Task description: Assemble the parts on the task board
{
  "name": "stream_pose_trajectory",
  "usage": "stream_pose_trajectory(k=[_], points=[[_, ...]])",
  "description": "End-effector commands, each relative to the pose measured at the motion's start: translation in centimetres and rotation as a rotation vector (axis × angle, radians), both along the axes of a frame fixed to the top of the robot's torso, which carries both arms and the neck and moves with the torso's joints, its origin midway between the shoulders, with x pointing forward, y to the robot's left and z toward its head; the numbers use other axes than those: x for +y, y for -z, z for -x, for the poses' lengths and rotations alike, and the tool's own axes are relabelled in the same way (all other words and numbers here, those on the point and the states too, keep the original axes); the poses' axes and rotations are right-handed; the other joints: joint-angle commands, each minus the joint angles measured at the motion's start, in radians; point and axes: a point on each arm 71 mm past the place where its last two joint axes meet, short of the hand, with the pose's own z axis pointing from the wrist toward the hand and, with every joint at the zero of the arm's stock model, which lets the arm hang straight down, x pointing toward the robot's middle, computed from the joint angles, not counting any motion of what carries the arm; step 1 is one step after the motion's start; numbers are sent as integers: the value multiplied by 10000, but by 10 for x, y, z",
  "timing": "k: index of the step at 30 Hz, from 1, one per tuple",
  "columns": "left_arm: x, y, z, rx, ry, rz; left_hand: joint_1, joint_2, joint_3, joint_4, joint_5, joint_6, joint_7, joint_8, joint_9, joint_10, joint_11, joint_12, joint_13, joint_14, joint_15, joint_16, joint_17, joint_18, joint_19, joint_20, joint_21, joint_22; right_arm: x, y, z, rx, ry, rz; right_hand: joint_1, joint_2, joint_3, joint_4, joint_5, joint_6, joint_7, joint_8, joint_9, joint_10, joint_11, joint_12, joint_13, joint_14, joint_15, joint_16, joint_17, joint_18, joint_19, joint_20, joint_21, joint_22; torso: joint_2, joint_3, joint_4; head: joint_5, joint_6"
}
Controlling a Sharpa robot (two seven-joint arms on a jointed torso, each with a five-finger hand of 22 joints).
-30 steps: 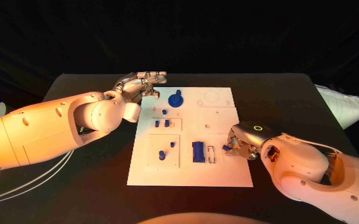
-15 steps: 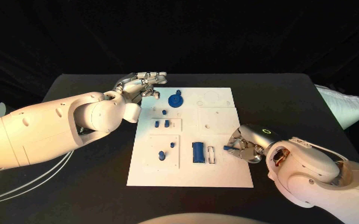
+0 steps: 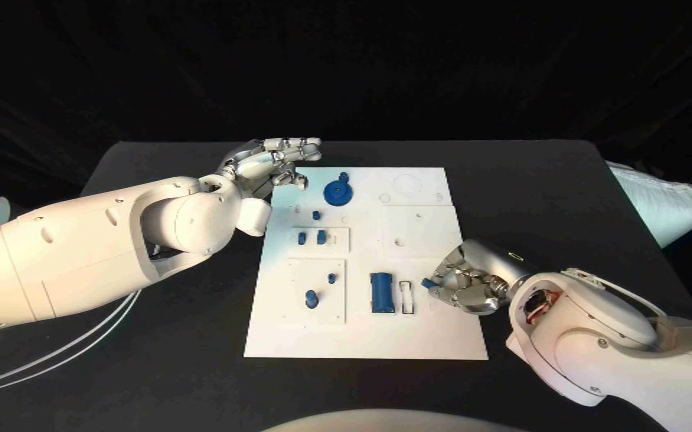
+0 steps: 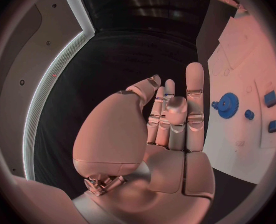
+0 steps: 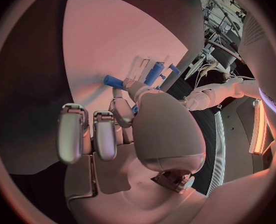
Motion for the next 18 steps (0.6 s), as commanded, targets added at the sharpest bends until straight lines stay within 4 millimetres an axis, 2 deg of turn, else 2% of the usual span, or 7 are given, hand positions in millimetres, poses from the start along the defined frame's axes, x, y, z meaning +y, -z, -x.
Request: stream_pose_trajectory(k=[1,7,9,10,12,18], points=[[-3,-2,1,-111,195,96,-78,49,-48,-11,-37,-55,6,35,-2,-56,-3,35,11,-39,-5,-20,-9,142,-58,20,-29,-10,4,1,1,390,409,-656,-247,-81,39,52,71,177,-94,151,427,138,-40,125,62,906,-7,77,1700,-124,76,-15,80,43,4,-1,-1,-2,-10],[-4,-2,2,-109,232,111,-78,49,-48,-11,-37,-55,6,35,-2,-56,-3,35,11,-39,-5,-20,-9,142,-58,20,-29,-10,12,4,2,834,286,-799,-855,-235,-289,346,444,278,-126,195,487,219,-62,234,151,923,-24,132,1778,-143,118,-32,148,139,-1,-6,15,-10,-14],[-5,-2,2,-109,240,114,-78,49,-48,-11,-37,-55,6,35,-2,-56,-3,35,11,-39,-5,-20,-9,142,-58,20,-29,-10,14,6,1,971,227,-770,-1051,-256,-447,453,755,314,-144,212,513,244,-76,265,178,929,-36,153,1808,-150,131,-40,169,170,1,-4,3,4,-19],[-5,-2,2,-109,243,115,-78,49,-48,-11,-37,-55,6,35,-2,-56,-3,35,11,-39,-5,-20,-9,142,-58,20,-29,-10,15,7,1,1052,197,-755,-1230,-235,-605,568,1143,347,-158,227,536,281,-89,332,229,931,-45,162,1821,-155,143,-52,187,197,1,-4,4,9,-22],[-5,-2,2,-109,244,115,-78,49,-48,-11,-37,-55,6,35,-2,-56,-3,35,11,-39,-5,-20,-9,142,-58,20,-29,-10,17,8,0,1141,152,-727,-1352,-207,-815,637,1549,381,-177,243,570,322,-107,402,286,930,-65,158,1815,-157,152,-71,196,210,-3,2,2,18,-31],[-5,-2,2,-107,254,119,-78,49,-48,-11,-37,-55,6,35,-2,-56,-3,35,11,-39,-5,-20,-9,142,-58,20,-29,-10,21,11,-2,1229,-27,-526,-1496,-123,-1158,737,1751,437,-203,270,628,383,-127,515,379,932,-88,165,1827,-160,165,-93,206,229,-3,-3,7,25,-32]])
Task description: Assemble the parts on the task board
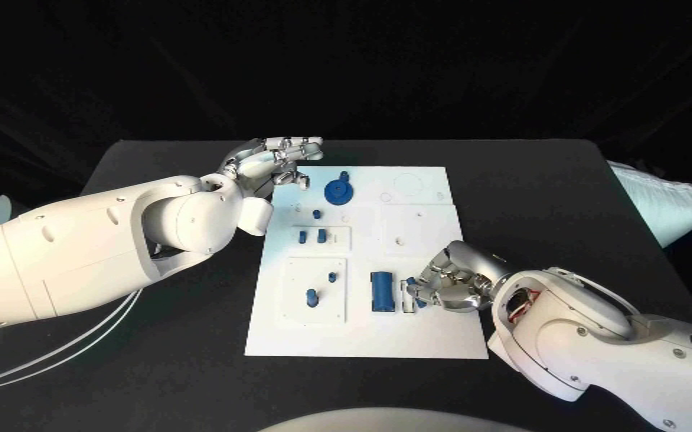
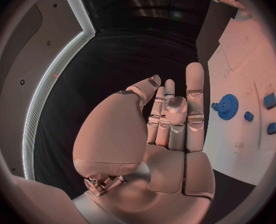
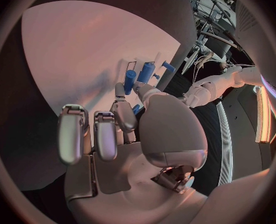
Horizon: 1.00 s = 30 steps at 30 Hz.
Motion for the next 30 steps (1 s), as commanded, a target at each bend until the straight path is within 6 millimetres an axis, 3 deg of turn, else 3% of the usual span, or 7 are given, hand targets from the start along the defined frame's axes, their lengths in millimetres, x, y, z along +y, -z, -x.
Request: stream_pose_trajectory(k=[1,23,30], points=[[-3,-2,1,-104,195,99,-78,49,-48,-11,-37,-55,7,35,-2,-56,-3,35,13,-39,-4,-19,-10,142,-58,20,-29,-11,2,4,1,350,-226,245,-117,22,-141,10,66,106,-8,21,21,94,-8,94,56,899,-51,70,1830,-177,165,-96,48,18,-3,-1,6,14,0],[-3,-1,1,-74,238,104,-69,62,-58,-22,-35,-62,9,42,-1,-73,-1,54,15,-43,-5,-13,-16,145,-61,21,-42,-19,9,7,-2,297,-661,700,-125,77,-430,12,40,184,-58,77,96,170,-50,311,229,889,-86,37,1785,-165,151,-125,8,-33,-4,1,-2,65,-28],[-3,-1,1,-60,244,99,-69,62,-58,-22,-35,-62,9,42,-1,-73,-1,54,15,-43,-5,-13,-16,145,-61,21,-42,-19,11,7,-2,273,-727,729,-411,78,-865,243,50,206,-55,97,147,203,-45,427,339,892,-83,44,1797,-171,157,-131,12,-17,-6,-3,-5,88,-40]])
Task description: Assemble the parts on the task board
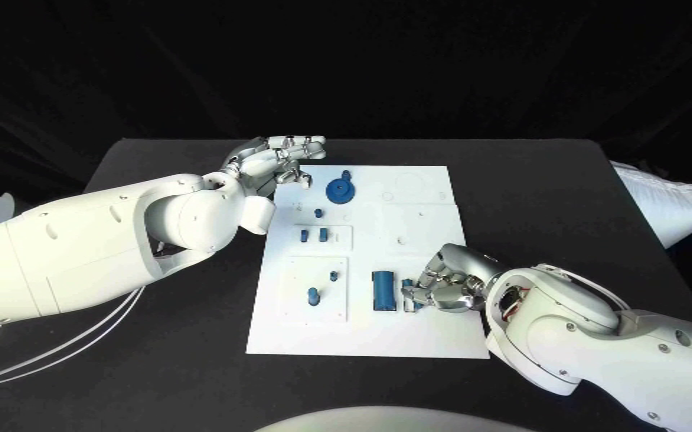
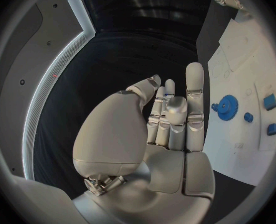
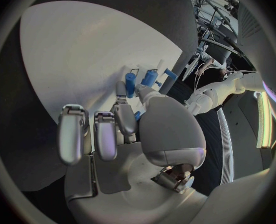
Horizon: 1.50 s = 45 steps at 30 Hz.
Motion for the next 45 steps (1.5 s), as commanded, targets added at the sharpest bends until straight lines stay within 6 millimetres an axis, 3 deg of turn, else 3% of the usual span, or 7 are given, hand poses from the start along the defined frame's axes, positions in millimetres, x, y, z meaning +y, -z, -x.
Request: stream_pose_trajectory(k=[1,9,21,28,33,38,45], points=[[-3,-1,1,-67,216,94,-70,62,-58,-22,-35,-62,8,42,-1,-73,-1,55,9,-43,-4,-13,-17,145,-61,21,-42,-9,3,1,2,46,-283,210,-214,-15,-241,143,74,50,25,-14,30,54,-27,86,70,894,-84,10,1807,-177,161,-59,19,13,-1,-3,1,11,-14],[-2,-1,1,-52,224,90,-80,62,-71,-19,-37,-69,12,43,-2,-84,3,62,9,-48,-2,-15,-29,145,-62,23,-44,-10,5,1,3,15,-398,202,-787,161,-1132,692,37,202,-63,100,146,164,-94,408,351,907,-137,52,1868,-189,190,-99,58,81,-6,-1,-5,26,-15],[-2,-1,1,-55,213,87,-80,62,-71,-19,-37,-69,12,43,-2,-84,3,62,9,-48,-2,-15,-29,145,-62,23,-44,-10,5,-4,6,-246,-465,156,-1488,579,-2198,725,-664,364,-177,314,328,343,-191,859,727,924,-218,105,1945,-215,243,-172,144,218,-2,7,-11,39,-13],[-1,-1,0,-60,214,91,-88,63,-82,-17,-37,-75,14,46,-2,-97,6,69,9,-59,1,-26,-61,147,-68,25,-62,-24,-1,-7,9,-391,-470,254,-1479,593,-2273,703,-690,374,-187,334,344,361,-200,904,763,925,-225,107,1948,-219,250,-178,158,238,-6,4,-15,31,-15],[-1,-1,0,-59,215,91,-88,63,-82,-17,-37,-75,14,46,-2,-97,6,69,9,-59,1,-26,-61,147,-68,25,-62,-24,-5,-5,9,-293,-580,498,-781,513,-2467,486,-865,312,-193,370,398,351,-199,860,775,924,-239,106,1946,-222,250,-192,160,251,-1,6,-7,31,-12],[-1,-1,0,-55,211,88,-88,63,-82,-17,-37,-75,14,46,-2,-97,6,69,9,-59,1,-26,-61,147,-68,25,-62,-24,-5,-4,9,-190,-748,659,326,340,-2541,-106,-1837,232,-165,392,443,312,-189,755,747,916,-223,82,1915,-213,224,-184,122,212,5,12,-6,26,-12],[-2,-1,0,-54,224,91,-88,63,-82,-17,-37,-75,14,46,-2,-97,6,69,9,-59,1,-26,-61,147,-68,25,-62,-24,-4,0,3,-303,-772,886,1110,537,-2545,-516,-2614,204,-170,425,481,312,-190,745,775,918,-219,90,1929,-214,222,-175,123,228,-2,3,-7,11,-3]])
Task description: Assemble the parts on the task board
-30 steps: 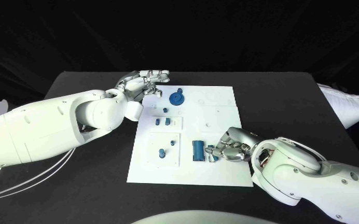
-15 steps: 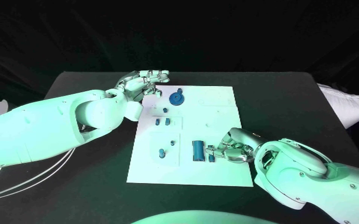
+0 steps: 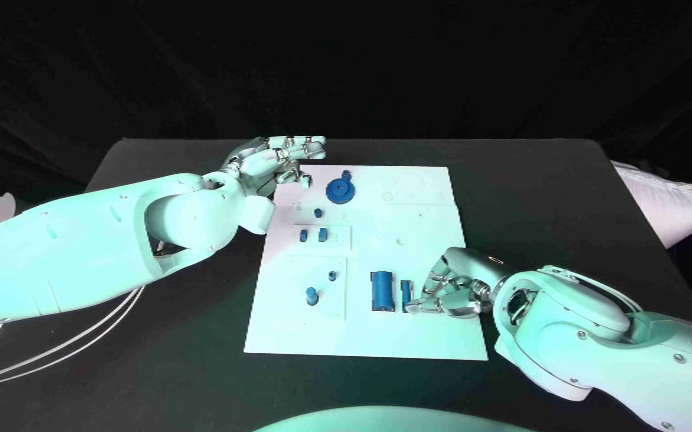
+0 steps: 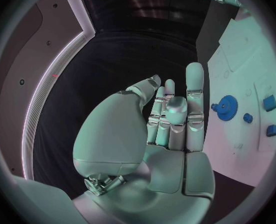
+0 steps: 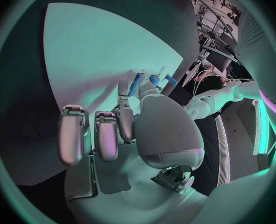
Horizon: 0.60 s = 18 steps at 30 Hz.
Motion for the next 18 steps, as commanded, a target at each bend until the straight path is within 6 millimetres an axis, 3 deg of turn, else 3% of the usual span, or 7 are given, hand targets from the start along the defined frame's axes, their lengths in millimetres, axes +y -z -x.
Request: stream_pose_trajectory(k=[1,6,11,15,18], points=[[-2,-1,0,-85,195,97,-49,23,-54,10,-37,-75,15,46,-2,-97,6,35,14,-60,1,-26,-9,148,-68,25,-62,-9,2,3,-3,-88,-321,350,241,106,2,-109,-121,-63,2,42,13,247,-47,-61,693,887,-36,14,1928,-66,223,-32,20,209,2,-3,5,-9,-1],[-2,-1,0,-87,194,96,-49,23,-54,10,-37,-75,15,46,-2,-97,6,35,14,-60,1,-26,-9,148,-68,25,-62,-9,4,8,-8,-133,-287,453,455,209,26,-230,-173,-69,-9,52,22,252,-58,-50,711,890,-43,23,1942,-70,229,-36,31,229,7,8,14,7,8],[-2,-1,0,-86,191,94,-49,23,-54,10,-37,-75,15,46,-2,-97,6,35,14,-60,1,-26,-9,148,-68,25,-62,-9,4,6,-7,-233,-174,202,210,284,-140,-50,129,-86,18,51,22,253,-34,-69,714,889,-26,21,1939,-71,229,-29,30,231,-1,-5,6,-1,3],[-2,-1,0,-84,176,86,-49,23,-54,10,-37,-75,15,46,-2,-97,6,35,14,-60,1,-26,-9,148,-68,25,-62,-9,1,2,-3,-106,-112,-297,-233,122,-551,292,872,-141,54,33,18,216,-4,-194,663,875,0,-26,1875,-55,196,-4,-30,157,-9,1,-4,24,4],[-1,-1,0,-82,163,79,-44,29,-55,7,-36,-77,14,48,-2,-103,6,39,14,-65,1,-31,-21,150,-74,26,-79,-23,-3,-3,-4,90,-96,-948,-377,-40,-828,445,1017,-276,111,-30,-4,74,46,-605,444,830,36,-175,1672,5,84,21,-235,-117,-18,-14,4,-12,19]])
